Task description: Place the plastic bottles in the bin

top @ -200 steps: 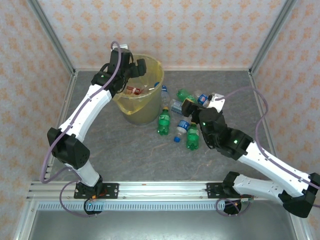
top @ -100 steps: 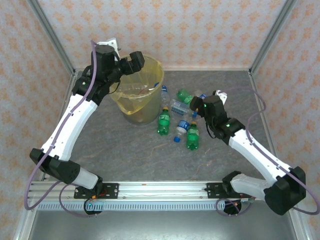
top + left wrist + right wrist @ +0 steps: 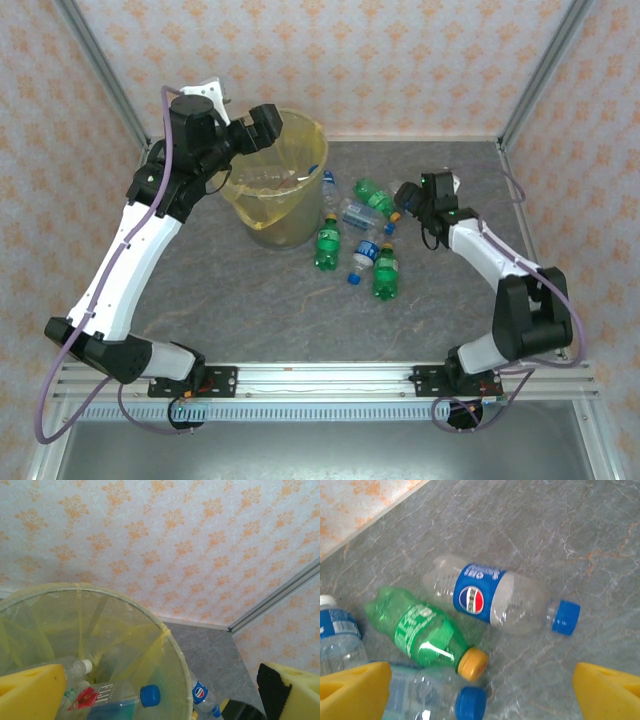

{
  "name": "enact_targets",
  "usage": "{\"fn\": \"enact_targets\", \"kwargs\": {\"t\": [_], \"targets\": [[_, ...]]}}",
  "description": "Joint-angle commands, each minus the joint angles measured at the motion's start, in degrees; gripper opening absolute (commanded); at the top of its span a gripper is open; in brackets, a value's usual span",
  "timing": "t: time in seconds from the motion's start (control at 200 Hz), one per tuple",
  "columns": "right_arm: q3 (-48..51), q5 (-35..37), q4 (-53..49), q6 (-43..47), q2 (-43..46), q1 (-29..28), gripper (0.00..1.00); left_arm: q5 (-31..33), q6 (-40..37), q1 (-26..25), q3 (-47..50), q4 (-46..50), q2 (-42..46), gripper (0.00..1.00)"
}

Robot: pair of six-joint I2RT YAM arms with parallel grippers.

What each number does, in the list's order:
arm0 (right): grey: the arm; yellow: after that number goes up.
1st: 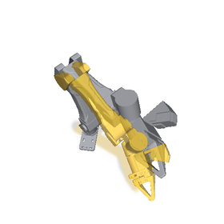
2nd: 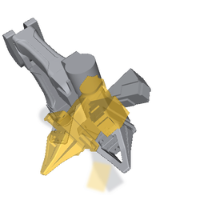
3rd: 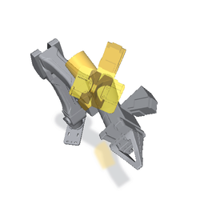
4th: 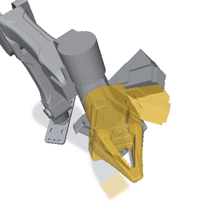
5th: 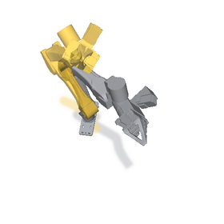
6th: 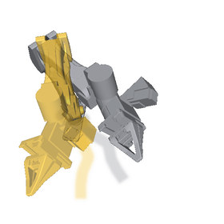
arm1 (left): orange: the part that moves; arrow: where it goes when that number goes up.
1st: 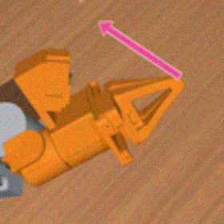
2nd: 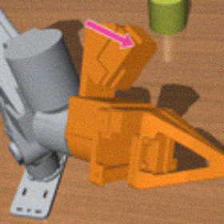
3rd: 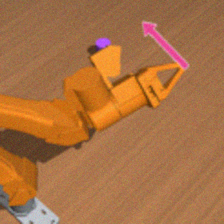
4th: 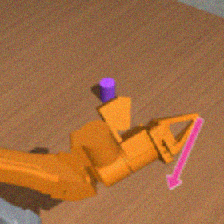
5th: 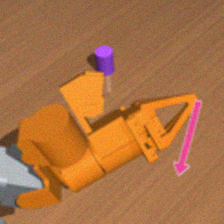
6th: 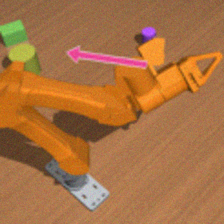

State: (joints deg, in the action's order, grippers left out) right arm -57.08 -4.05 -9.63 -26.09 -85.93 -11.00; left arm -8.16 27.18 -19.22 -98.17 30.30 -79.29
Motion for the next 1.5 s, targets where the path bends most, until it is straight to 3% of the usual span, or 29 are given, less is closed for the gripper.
{"fn": "enact_targets", "kwargs": {"t": [0.0, 0.35, 0.621, 0.796, 1.391, 1.492], "targets": [[-3.6, -2.5, 3.0, 1.6, -4.0, 2.1, 0.92, 0.2, 0.6, 0.2, 0.5, 1.4, 1.6, 0.99], [-14.9, -6.1, 2.2, 4.0, -19.2, 4.9, 0.93, 0.8, 1.1, 0.3, 3.5, 1.1, 3.9, 0.99], [-20.3, -8.1, -0.5, 9.8, -25.6, 5.1, 0.94, 2.1, 0.0, 0.3, 3.9, 1.9, 4.7, 0.99], [-17.2, -13.1, -0.2, 10.7, -23.9, 5.1, 0.88, 2.4, -0.2, 0.3, 4.3, 1.6, 4.8, 0.99], [-4.0, -12.2, 1.7, 10.0, -14.0, 5.1, 0.80, -0.8, 1.7, 0.3, 4.0, -0.3, 2.5, 0.99], [-2.6, -13.0, 2.0, 10.1, -13.7, 5.1, 0.74, -1.1, 2.0, 0.3, 4.3, -0.5, 2.8, 0.99]]}}
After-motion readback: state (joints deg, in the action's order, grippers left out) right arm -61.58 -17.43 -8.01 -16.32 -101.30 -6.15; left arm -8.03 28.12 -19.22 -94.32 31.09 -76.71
